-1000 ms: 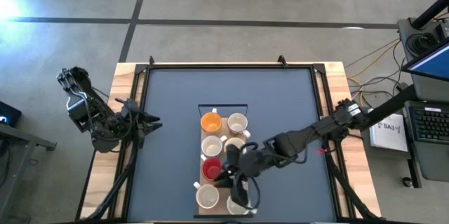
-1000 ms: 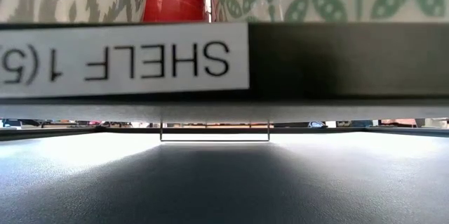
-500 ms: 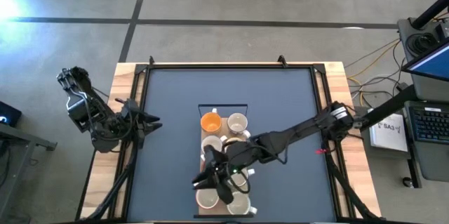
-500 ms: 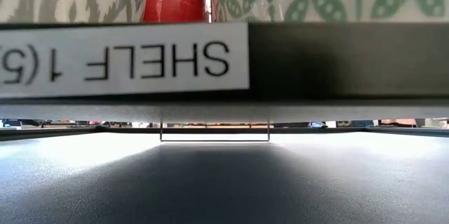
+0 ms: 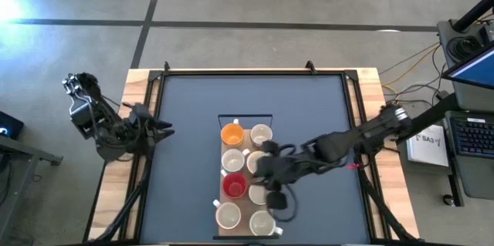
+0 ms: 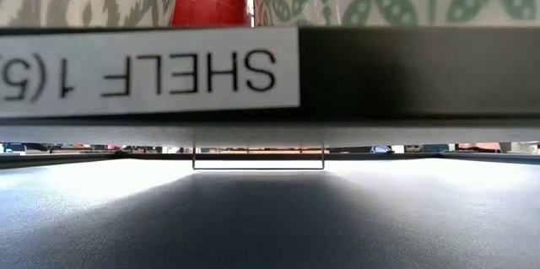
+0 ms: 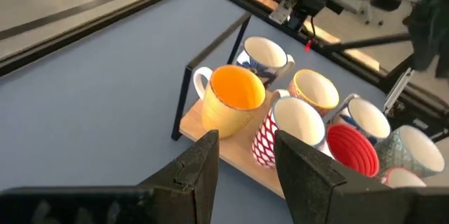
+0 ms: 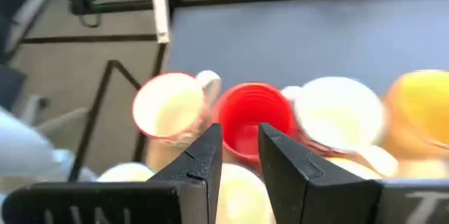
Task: Place coffee mugs
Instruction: Return to Home Position
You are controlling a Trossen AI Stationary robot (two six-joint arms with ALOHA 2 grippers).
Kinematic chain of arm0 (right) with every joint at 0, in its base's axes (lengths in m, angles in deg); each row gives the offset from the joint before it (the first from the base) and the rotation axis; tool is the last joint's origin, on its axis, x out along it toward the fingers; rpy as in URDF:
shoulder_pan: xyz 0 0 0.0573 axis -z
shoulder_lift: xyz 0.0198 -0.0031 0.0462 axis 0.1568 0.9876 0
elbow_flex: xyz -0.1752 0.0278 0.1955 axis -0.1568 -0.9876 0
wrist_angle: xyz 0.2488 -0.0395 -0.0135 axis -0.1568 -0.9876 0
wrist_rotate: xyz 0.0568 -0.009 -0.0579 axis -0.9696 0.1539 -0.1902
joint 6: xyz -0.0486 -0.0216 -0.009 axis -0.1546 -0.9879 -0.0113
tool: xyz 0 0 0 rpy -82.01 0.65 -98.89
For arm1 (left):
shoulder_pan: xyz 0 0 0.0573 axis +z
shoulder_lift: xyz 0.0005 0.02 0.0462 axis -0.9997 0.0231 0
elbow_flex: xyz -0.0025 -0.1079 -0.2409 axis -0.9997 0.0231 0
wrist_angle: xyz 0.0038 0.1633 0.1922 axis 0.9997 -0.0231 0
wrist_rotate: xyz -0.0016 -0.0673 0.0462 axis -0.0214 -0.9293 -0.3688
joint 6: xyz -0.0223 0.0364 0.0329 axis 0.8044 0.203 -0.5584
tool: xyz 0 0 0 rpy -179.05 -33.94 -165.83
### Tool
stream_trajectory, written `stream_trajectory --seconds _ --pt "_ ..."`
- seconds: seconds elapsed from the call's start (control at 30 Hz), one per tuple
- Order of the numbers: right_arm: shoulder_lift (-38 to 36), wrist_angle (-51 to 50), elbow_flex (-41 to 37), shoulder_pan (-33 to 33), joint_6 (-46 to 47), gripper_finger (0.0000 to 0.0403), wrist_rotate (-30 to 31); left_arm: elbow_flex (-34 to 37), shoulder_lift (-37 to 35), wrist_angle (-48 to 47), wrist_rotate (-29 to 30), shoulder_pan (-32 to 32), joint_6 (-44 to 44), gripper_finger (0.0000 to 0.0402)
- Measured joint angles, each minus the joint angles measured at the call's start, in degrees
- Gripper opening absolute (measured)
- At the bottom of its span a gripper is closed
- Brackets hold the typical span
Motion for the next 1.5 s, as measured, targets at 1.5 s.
stream_trajectory --seconds 1.5 --pt "-81.17 46.45 -99.24 0.20 14.34 0.0082 11.80 0.11 -7.37 -3.22 15.22 0.01 7.64 0.0120"
